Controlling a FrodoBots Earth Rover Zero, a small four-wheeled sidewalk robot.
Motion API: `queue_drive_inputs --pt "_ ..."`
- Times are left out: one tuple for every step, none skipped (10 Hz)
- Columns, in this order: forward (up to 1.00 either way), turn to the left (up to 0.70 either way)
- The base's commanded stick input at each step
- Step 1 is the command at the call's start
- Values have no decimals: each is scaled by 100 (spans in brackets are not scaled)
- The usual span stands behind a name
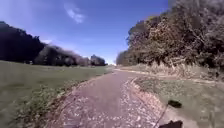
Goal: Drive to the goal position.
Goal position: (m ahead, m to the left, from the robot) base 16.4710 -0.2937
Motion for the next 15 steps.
queue_drive_inputs --pt "100 3" --pt "100 3" --pt "100 3" --pt "100 3" --pt "100 3" --pt "100 3" --pt "100 3" --pt "100 3" --pt "100 3" --pt "100 3" --pt "100 3" --pt "100 3" --pt "100 3" --pt "100 3" --pt "100 3"
